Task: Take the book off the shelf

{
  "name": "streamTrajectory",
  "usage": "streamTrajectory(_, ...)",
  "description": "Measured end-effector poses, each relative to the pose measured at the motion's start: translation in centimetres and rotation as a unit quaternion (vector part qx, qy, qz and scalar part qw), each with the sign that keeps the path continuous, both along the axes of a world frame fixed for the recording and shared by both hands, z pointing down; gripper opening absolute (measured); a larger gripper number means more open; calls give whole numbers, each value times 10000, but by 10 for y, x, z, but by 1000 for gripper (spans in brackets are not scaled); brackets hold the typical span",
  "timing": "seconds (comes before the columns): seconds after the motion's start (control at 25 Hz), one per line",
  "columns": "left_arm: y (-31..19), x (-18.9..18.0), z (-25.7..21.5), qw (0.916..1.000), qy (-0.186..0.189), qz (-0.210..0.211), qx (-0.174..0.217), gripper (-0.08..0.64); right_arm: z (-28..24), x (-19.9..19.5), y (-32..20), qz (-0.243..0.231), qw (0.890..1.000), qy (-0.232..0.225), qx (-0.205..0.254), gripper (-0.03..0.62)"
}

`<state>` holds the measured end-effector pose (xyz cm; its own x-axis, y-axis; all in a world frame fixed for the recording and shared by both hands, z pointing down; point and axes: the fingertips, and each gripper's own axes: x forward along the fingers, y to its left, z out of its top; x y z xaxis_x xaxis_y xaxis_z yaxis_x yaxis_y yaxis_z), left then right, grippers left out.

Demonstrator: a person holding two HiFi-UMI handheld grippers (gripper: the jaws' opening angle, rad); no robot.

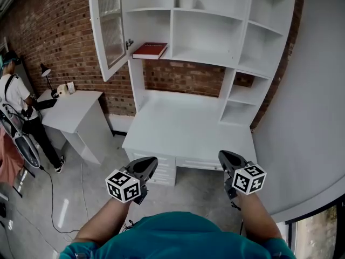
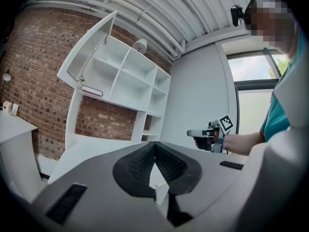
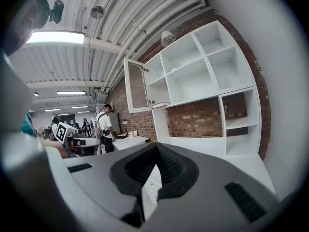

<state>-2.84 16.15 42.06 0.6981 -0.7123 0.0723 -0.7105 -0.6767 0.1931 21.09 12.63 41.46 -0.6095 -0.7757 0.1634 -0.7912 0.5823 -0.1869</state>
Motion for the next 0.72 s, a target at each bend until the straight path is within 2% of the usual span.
streamTrajectory(0.24,-30,-2,0,10000,46,-37,-43,15,5,-3,-23,-67,9999,-3,-80,21)
streamTrajectory(0.4,-62,-8,8,9999,98,94,-55,15,12,-13,-52,-18,9999,71,-123,21)
streamTrajectory(0.72,-190,-52,9,9983,181,541,106,15,7,-62,-156,259,9995,174,3,21)
